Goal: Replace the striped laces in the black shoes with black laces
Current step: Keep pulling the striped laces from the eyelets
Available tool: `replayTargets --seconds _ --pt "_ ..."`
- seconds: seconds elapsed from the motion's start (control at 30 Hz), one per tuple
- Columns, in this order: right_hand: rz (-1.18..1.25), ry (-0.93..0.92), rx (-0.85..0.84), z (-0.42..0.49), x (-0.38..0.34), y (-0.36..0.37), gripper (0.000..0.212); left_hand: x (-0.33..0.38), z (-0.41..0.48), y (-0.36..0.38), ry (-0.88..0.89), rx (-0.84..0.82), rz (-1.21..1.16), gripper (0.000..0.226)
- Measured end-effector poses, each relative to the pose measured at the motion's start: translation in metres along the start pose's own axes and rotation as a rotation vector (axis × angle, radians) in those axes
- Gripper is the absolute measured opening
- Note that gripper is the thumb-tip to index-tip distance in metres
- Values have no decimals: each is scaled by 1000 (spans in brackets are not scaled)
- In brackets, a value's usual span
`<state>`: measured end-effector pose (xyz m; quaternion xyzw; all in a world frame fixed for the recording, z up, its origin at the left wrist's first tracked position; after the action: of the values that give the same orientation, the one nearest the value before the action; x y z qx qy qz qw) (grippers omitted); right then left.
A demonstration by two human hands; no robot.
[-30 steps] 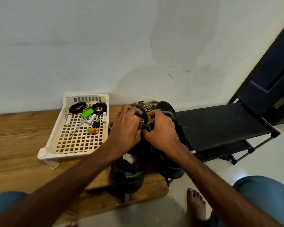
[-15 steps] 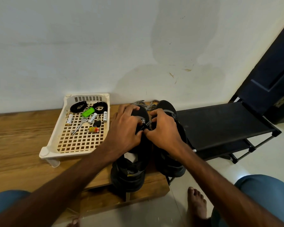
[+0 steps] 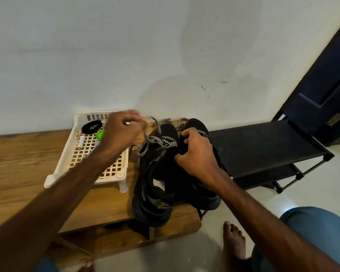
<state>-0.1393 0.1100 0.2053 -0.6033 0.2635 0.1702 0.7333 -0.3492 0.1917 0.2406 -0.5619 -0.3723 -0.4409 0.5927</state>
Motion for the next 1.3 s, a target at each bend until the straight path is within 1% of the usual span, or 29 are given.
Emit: replayTargets --seconds 0.03,0.07,0.1,0.13,0.2,0.23,0.3,0.33,0.37,0.4,0.47,0.53,0.6,0.67,0.8,0.87,0.97,1.1,1.13,1.17,1.23,1.3 --pt "-3 4 0 0 1 0 71 -3 5 -18 -28 75 -46 9" --pt "-1 10 -3 0 2 0 70 -4 8 -31 -26 135 -13 7" --pt "2 15 -6 0 2 0 69 -4 9 -37 -10 150 72 7" --pt "1 17 -10 0 2 0 69 -5 8 -33 5 110 160 9" --pt "-10 13 -17 -1 0 1 68 -13 4 -10 -1 -22 286 11" --pt "-21 7 -22 -2 -2 1 66 -15 1 0 1 -42 357 15" --pt "-63 -16 -16 -4 -8 1 62 -9 -7 14 68 2 544 29" --pt "-89 -35 -11 -6 -11 2 59 -2 -12 18 131 38 606 34" --pt "-110 -54 -5 -6 -15 3 55 5 -17 22 194 65 623 34" --pt "-123 -75 2 -6 -20 4 51 9 -23 26 227 58 600 31" --pt "-154 -132 17 -4 -33 7 43 9 -34 36 211 -52 533 29" --pt "-213 -191 4 1 -47 12 36 8 -44 48 221 -165 598 38" --pt "-279 -219 -24 7 -60 19 23 9 -47 52 243 -183 708 43" --pt "-311 -233 -22 12 -69 24 12 10 -45 51 228 -154 749 38" --pt "-369 -235 0 22 -76 26 17 11 -41 47 205 -87 732 16" --pt "-347 -209 -9 26 -72 25 14 9 -38 41 195 -61 704 14" --pt "-195 -112 -21 34 -52 17 12 3 -31 31 166 -38 663 18" --pt "141 51 -7 33 -15 -1 18 -1 -27 31 145 -59 650 19" --pt "184 76 -4 30 -9 -3 19 -1 -27 32 143 -67 645 19" --pt "181 74 -3 28 -7 -5 17 -1 -28 32 144 -75 642 19" --pt "51 -14 8 26 -17 -7 12 0 -29 33 160 -82 640 17" --pt "-28 -146 -1 22 -40 -7 24 1 -30 32 177 -79 634 17"
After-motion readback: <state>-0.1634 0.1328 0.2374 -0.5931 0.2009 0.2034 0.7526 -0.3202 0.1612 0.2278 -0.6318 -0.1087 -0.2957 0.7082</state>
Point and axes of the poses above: each hand's wrist, its own z-axis towards the middle knuckle, its own y-axis out of the palm, x = y × z, the point moved 9 cm from there along z, towards the middle knuckle, and after that the axes turned 7 degrees about -y, right-handed, at the moved point
